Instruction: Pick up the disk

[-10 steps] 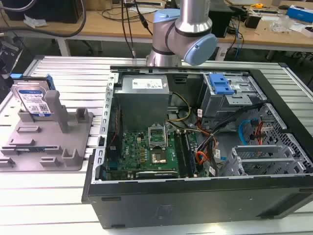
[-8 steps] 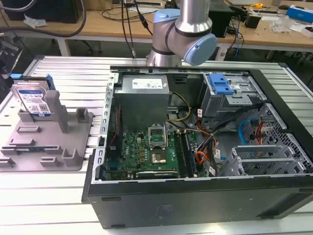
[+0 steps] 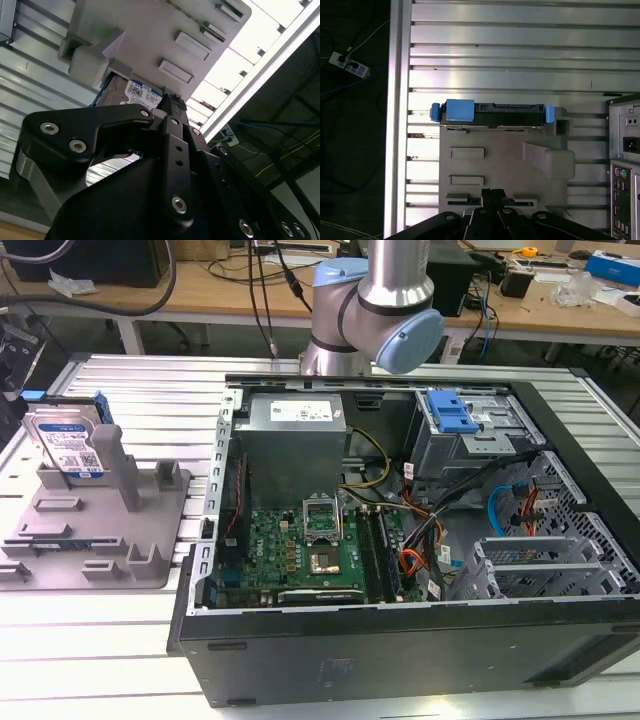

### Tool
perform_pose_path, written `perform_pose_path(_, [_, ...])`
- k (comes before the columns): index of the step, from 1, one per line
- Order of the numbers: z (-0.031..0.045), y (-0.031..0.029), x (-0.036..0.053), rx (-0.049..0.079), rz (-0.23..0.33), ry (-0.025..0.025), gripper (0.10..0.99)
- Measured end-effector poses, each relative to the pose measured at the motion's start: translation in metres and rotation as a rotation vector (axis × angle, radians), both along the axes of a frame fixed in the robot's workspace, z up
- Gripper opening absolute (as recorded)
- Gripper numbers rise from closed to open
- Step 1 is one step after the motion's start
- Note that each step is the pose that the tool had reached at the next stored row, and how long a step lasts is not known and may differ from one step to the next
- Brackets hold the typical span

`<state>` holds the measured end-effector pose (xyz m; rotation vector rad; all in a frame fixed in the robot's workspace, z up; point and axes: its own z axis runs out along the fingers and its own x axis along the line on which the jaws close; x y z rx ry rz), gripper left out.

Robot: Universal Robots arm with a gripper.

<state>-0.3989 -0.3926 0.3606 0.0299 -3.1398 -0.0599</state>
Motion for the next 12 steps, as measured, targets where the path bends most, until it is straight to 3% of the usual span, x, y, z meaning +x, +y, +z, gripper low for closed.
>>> perform_pose_path(3, [0.0, 0.0, 0.0, 0.0, 0.008, 0.0005, 0.106])
perform_pose_path(6, [-0.0001, 0.0, 0.0, 0.0, 0.084, 0.0005, 0.106])
perform_pose_path(10, [-0.0004, 0.0, 0.0, 0.0, 0.276, 0.0005, 0.106])
perform_pose_path(12, [-0.0005, 0.0, 0.0, 0.0, 0.312, 0.0005, 0.106])
